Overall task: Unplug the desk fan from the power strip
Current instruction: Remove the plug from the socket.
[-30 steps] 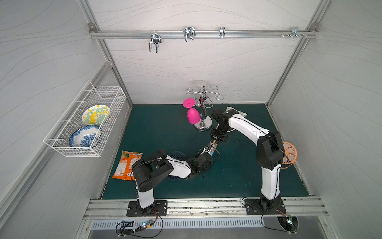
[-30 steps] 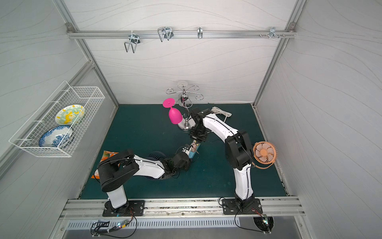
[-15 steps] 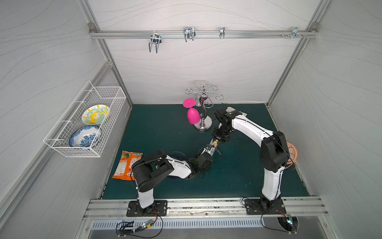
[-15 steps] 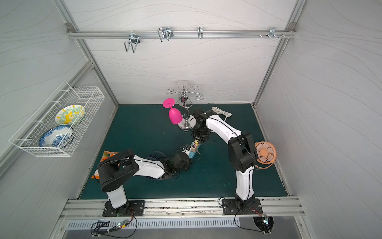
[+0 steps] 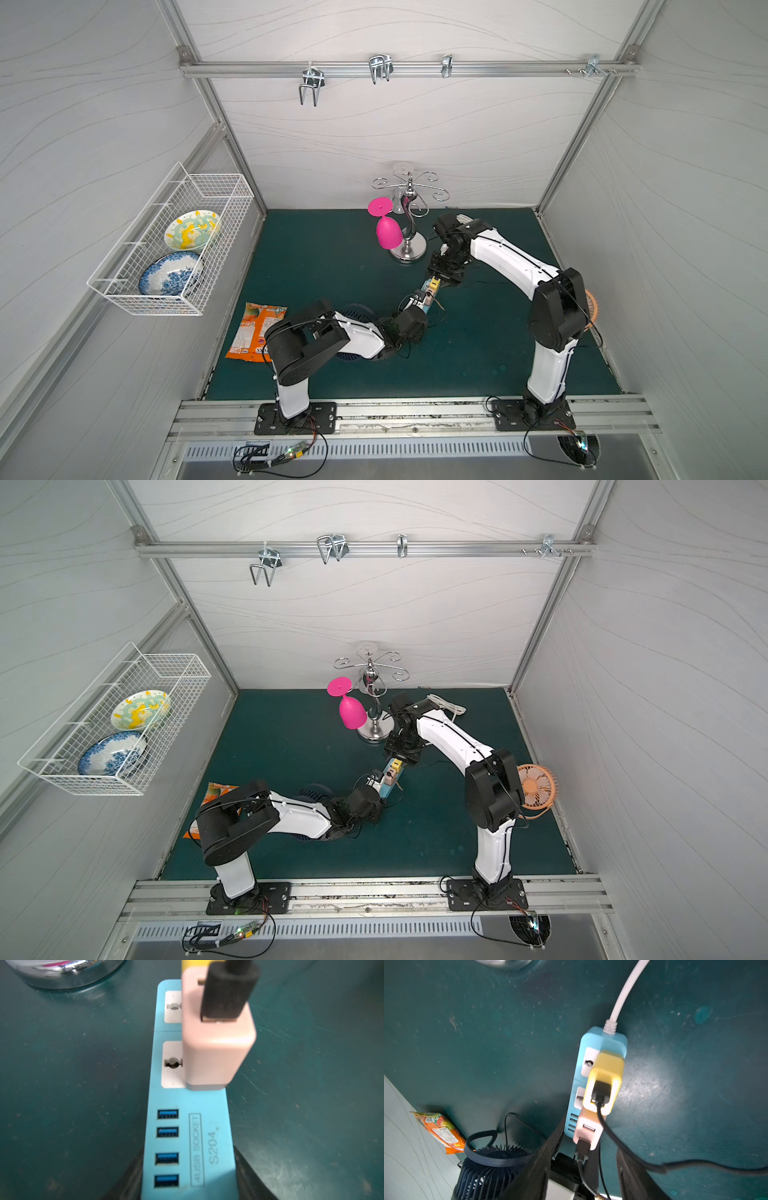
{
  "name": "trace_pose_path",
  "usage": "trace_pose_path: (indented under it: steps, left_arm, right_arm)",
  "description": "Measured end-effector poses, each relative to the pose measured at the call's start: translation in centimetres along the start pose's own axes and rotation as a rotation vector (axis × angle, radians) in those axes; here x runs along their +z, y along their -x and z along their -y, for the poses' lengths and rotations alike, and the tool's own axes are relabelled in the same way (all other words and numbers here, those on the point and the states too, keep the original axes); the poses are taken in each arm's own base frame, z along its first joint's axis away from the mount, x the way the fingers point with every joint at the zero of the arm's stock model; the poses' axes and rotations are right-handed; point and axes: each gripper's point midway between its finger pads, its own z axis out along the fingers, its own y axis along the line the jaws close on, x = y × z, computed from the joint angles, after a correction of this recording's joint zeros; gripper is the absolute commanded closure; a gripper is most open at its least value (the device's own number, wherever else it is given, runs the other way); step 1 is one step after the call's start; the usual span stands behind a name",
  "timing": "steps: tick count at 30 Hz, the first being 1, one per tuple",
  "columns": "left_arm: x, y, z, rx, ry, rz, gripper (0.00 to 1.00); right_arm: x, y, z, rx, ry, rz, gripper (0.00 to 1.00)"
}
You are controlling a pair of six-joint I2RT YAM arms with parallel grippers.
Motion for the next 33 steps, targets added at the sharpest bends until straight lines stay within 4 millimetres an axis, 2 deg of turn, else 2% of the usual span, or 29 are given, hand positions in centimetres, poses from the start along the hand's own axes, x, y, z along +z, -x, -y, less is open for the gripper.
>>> trace_pose_path:
  steps: [7,15,18,23,26,33]
  left_arm:
    - [0.0,0.0,0.0,0.0,0.0,0.0,1.0]
    - [0.0,0.0,0.0,0.0,0.0,0.0,1.0]
    - [0.0,0.0,0.0,0.0,0.0,0.0,1.0]
    - [0.0,0.0,0.0,0.003,0.008,0.003,1.0]
    - [-0.1,0.0,0.0,0.004,0.008,0.002,1.0]
    - [0.0,0.0,-0.2,0.001,0.016,0.003,1.0]
  right_arm:
    - [2.0,-0.9,-0.1,-0.011,-0.019,-0.043,0.45]
    - [4.3,-1.9,1.2,0.001,-0.055,-0.095,0.48]
    - [4.9,-2.0,1.2,0.003,-0.056,-0.107,0.57]
    - [4.9,-2.2,1.0,0.04,-0.051,-0.117,0.88]
    - [4.9,-2.1,0.9,0.058,-0.06,-0.123,1.0]
    - [4.9,-1.8,0.7,0.071,-0.07,-0.145,1.0]
